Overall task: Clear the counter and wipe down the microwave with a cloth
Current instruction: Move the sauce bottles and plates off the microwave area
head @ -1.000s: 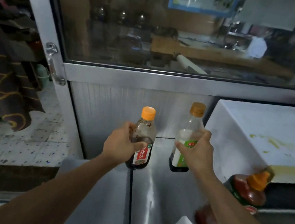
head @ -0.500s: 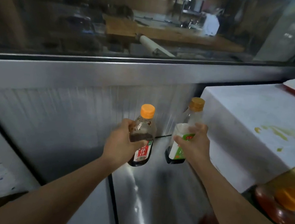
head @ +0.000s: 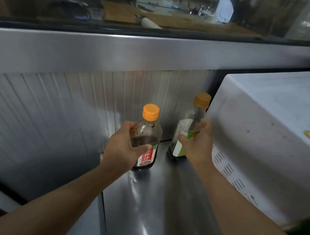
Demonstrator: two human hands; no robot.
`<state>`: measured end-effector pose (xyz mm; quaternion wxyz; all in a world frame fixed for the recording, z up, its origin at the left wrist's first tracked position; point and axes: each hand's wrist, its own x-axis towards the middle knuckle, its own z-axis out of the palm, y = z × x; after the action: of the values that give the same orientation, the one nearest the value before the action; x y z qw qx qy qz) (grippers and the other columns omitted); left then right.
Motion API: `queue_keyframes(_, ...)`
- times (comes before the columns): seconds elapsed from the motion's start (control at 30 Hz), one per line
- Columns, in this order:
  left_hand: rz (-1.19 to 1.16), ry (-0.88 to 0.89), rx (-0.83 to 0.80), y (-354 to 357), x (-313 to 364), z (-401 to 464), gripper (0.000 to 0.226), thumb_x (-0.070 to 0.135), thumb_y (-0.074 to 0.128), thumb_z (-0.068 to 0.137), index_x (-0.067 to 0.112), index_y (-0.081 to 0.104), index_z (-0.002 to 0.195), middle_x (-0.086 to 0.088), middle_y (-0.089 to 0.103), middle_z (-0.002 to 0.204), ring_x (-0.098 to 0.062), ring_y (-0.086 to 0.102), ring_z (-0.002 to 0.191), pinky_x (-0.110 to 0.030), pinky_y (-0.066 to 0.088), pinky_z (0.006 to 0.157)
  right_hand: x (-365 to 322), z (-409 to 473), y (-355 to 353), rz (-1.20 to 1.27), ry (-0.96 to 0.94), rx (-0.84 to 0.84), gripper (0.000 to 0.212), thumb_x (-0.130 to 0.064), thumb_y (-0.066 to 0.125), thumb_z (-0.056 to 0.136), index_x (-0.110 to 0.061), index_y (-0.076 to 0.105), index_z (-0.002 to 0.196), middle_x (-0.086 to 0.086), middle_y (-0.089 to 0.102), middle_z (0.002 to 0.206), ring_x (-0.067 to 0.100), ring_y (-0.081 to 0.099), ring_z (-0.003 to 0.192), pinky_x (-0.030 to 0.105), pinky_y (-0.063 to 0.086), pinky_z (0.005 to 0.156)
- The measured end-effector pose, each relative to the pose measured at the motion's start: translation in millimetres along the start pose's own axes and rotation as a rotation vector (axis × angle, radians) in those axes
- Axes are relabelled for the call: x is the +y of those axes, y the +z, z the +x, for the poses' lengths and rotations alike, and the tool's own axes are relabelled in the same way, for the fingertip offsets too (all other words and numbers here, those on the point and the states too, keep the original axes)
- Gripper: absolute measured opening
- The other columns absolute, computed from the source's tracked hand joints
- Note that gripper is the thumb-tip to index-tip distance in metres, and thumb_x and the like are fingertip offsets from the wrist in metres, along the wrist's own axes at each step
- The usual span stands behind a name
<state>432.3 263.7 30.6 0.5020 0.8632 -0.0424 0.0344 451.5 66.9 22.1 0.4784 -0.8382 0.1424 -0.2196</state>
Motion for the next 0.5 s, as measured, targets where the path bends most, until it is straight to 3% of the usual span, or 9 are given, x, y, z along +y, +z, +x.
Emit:
queue_keyframes(0.1, -0.003, 0.017, 0.003, 2, 0, 1, 0.048, 0.022, 0.078, 0.073, 0.031, 0.043, 0.105, 0.017, 0.057, 0.093, -0.009, 0.056, 0.09, -0.026, 0.043, 0.076, 1, -1, 0, 0.039, -0.009, 0.009, 0.058, -0.001, 0.071, 0.071, -0.012, 0.039, 0.119, 0.006, 0.052, 0.115, 0.012, 0.051, 0.095, 0.003, 0.034, 0.066)
queue_keyframes(0.2, 0.003, 0.023, 0.013, 3, 2, 1, 0.048, 0.021, 0.078, 0.072, 0.03, 0.043, 0.104, 0.017, 0.056, 0.092, -0.008, 0.055, 0.089, -0.026, 0.042, 0.076, 2, -4, -1, 0.06, 0.008, 0.006, 0.061, -0.001, 0.071, 0.072, -0.009, 0.038, 0.123, 0.006, 0.052, 0.115, 0.011, 0.051, 0.094, -0.005, 0.033, 0.069)
queue_keyframes(0.23, 0.005, 0.021, 0.012, 3, 3, 1, 0.048, 0.021, 0.078, 0.072, 0.03, 0.043, 0.104, 0.016, 0.056, 0.093, -0.009, 0.055, 0.09, -0.026, 0.043, 0.077, 3, -6, -2, 0.046, 0.022, 0.0, 0.063, -0.002, 0.072, 0.073, -0.009, 0.038, 0.125, 0.007, 0.051, 0.117, 0.013, 0.052, 0.099, -0.001, 0.036, 0.077)
queue_keyframes(0.3, -0.002, 0.013, 0.004, 3, 5, 1, 0.048, 0.02, 0.078, 0.073, 0.026, 0.045, 0.107, 0.013, 0.057, 0.097, -0.011, 0.055, 0.093, -0.029, 0.045, 0.08, 8, -11, -2, -0.018, 0.063, -0.003, 0.069, -0.005, 0.075, 0.072, -0.007, 0.035, 0.129, 0.01, 0.047, 0.125, 0.022, 0.049, 0.114, 0.025, 0.042, 0.097)
queue_keyframes(0.37, -0.005, 0.008, -0.005, 4, 7, 3, 0.051, 0.021, 0.078, 0.073, 0.02, 0.047, 0.114, 0.01, 0.057, 0.101, -0.012, 0.055, 0.095, -0.031, 0.046, 0.083, 15, -19, -1, -0.091, 0.14, -0.011, 0.084, -0.006, 0.078, 0.07, -0.004, 0.028, 0.138, 0.014, 0.039, 0.136, 0.028, 0.039, 0.128, 0.04, 0.035, 0.108)
queue_keyframes(0.43, -0.013, 0.005, -0.011, 3, 7, 4, 0.053, 0.021, 0.078, 0.074, 0.018, 0.047, 0.117, 0.009, 0.057, 0.103, -0.012, 0.054, 0.096, -0.032, 0.046, 0.085, 24, -25, 3, -0.168, 0.198, -0.02, 0.095, -0.012, 0.081, 0.07, -0.001, 0.022, 0.143, 0.017, 0.033, 0.143, 0.031, 0.031, 0.135, 0.037, 0.027, 0.113)
queue_keyframes(0.5, -0.018, 0.017, -0.01, 3, 6, 7, 0.051, 0.021, 0.077, 0.074, 0.02, 0.047, 0.115, 0.011, 0.057, 0.101, -0.011, 0.054, 0.095, -0.031, 0.045, 0.083, 31, -27, 8, -0.235, 0.219, -0.037, 0.093, -0.019, 0.082, 0.07, 0.003, 0.025, 0.14, 0.021, 0.036, 0.14, 0.033, 0.033, 0.132, 0.034, 0.028, 0.108)
